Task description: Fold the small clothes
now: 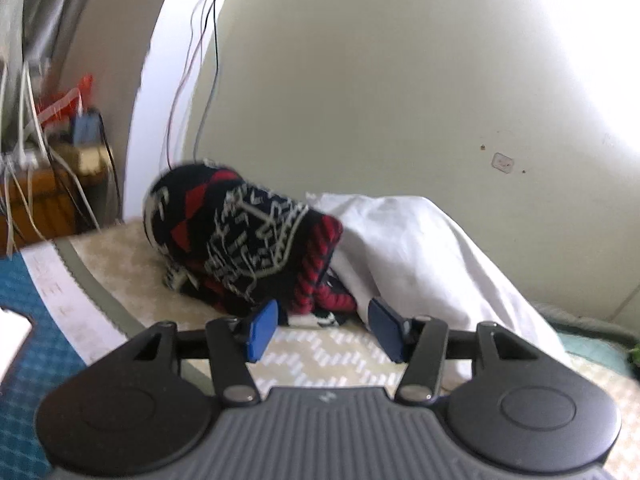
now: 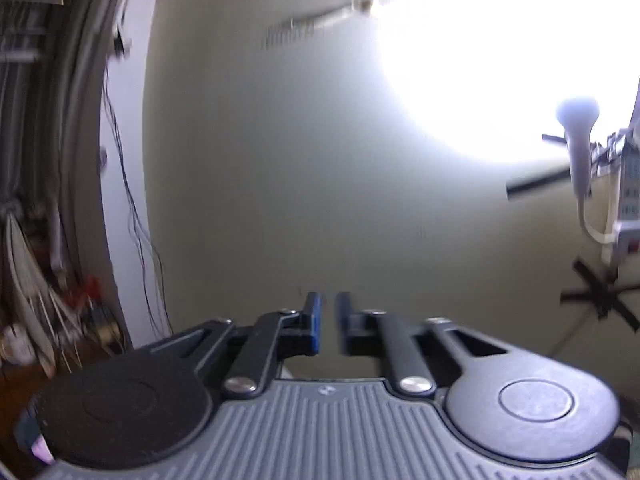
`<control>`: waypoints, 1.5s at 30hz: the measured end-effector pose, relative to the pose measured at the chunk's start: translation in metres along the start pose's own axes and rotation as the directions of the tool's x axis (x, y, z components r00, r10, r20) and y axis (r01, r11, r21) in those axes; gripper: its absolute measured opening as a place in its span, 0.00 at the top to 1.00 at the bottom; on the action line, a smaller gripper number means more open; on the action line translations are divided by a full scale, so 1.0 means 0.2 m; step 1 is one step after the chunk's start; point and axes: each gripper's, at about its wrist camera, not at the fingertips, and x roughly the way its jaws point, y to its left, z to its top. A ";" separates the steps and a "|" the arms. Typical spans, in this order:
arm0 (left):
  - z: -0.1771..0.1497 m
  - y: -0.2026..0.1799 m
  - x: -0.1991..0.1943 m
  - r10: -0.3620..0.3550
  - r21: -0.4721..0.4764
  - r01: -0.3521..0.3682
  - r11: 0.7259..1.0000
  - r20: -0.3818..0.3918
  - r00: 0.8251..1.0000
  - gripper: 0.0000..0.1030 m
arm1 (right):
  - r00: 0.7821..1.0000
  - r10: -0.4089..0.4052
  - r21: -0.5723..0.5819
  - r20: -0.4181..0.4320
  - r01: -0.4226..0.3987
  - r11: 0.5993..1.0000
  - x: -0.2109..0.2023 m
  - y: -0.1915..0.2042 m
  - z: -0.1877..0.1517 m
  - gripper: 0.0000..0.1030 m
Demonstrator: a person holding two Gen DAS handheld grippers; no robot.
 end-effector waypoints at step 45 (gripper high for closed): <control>-0.01 -0.34 -0.36 -0.513 0.043 0.527 0.849 -0.180 0.840 0.95 | 0.974 0.125 0.134 -0.191 -0.101 0.986 0.52 0.43 -0.79 0.25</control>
